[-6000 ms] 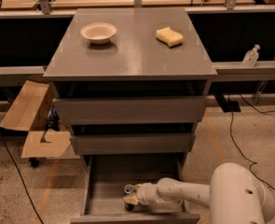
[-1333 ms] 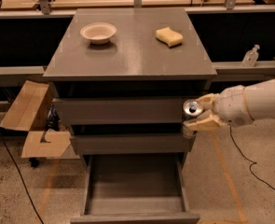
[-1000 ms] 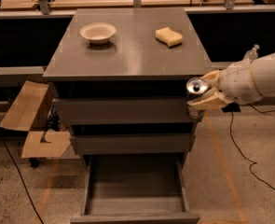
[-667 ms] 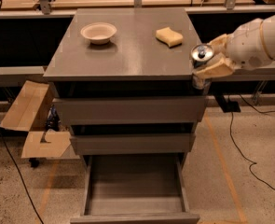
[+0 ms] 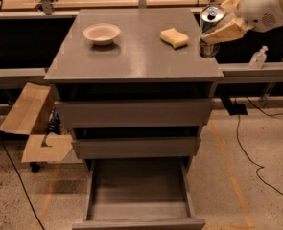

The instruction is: Pick redbull can from bottom drawer and place on counter

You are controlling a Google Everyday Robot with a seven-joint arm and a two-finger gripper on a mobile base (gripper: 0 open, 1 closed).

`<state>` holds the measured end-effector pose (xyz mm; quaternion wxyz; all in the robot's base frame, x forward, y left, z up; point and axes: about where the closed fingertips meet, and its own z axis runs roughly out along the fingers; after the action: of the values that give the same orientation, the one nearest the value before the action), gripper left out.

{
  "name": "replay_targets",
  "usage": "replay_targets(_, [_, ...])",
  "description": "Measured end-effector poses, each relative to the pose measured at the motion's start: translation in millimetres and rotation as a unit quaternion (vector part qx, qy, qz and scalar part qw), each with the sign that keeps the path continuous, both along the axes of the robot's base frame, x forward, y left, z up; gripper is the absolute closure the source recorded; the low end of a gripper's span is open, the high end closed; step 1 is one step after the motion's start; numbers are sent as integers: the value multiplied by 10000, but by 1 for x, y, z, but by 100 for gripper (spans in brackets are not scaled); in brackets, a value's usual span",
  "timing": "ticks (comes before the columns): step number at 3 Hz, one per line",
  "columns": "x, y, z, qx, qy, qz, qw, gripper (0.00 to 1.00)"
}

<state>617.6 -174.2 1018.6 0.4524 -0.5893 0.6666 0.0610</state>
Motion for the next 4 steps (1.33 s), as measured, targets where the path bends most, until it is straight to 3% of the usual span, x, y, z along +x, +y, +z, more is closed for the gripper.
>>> replay_targets(2, [37, 4, -36, 257, 455, -26, 9986, 100])
replay_targets(4, [86, 2, -51, 712, 597, -307, 9952, 100])
